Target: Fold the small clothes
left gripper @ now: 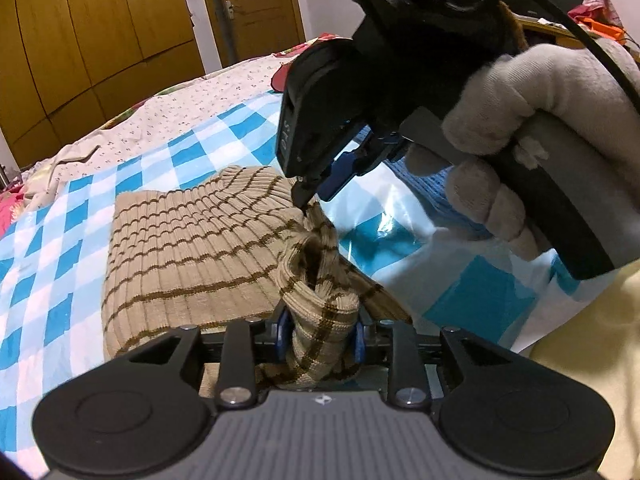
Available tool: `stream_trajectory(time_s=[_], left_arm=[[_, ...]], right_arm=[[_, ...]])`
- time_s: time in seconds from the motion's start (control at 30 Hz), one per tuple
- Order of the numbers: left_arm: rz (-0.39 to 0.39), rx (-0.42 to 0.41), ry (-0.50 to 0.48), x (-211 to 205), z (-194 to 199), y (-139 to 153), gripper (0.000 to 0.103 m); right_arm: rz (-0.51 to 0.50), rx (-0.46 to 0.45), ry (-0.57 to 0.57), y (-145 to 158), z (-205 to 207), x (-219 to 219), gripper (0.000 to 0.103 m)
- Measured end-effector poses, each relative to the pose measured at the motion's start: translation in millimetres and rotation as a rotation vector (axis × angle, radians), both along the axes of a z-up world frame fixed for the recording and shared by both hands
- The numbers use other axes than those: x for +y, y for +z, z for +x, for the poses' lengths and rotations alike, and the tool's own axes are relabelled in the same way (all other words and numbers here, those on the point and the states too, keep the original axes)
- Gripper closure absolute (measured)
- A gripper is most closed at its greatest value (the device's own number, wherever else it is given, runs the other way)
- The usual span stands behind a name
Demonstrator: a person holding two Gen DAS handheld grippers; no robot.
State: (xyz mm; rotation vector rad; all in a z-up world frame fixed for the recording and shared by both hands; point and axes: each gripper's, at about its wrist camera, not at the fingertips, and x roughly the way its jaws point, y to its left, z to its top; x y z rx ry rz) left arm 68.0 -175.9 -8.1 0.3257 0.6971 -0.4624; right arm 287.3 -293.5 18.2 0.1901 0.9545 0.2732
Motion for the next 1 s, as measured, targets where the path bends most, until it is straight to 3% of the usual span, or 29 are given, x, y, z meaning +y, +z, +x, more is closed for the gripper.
stream_trajectory(time_s=[0.27,0.57,0.7,0.87,1.0], left_arm=[[-0.041,0.024,-0.023,1,-5,7,0.059],[-0.097,0.020,-0.118,26,-40,29,0.054],[-0.164,0.028,-0.075,48,-42,39,0.054],[-0.195,-0.012,-0.016,71,-34,46,0.054],[-0.214,-0.010,0.062,86,-16,39,0.054]], right_arm=[[-0.049,-0.030,-0.022,9,-19,-10,0.084],[-0.096,-0.099,-0.023,29,-45,-13,0.084],[-0.041,-0.098,-0.021,33,-48,-10,0.084],[0.004,-0.115,0.079,37,-69,16,0.084],[-0.025,-0.107,0.152,28,-81,34,0.084]])
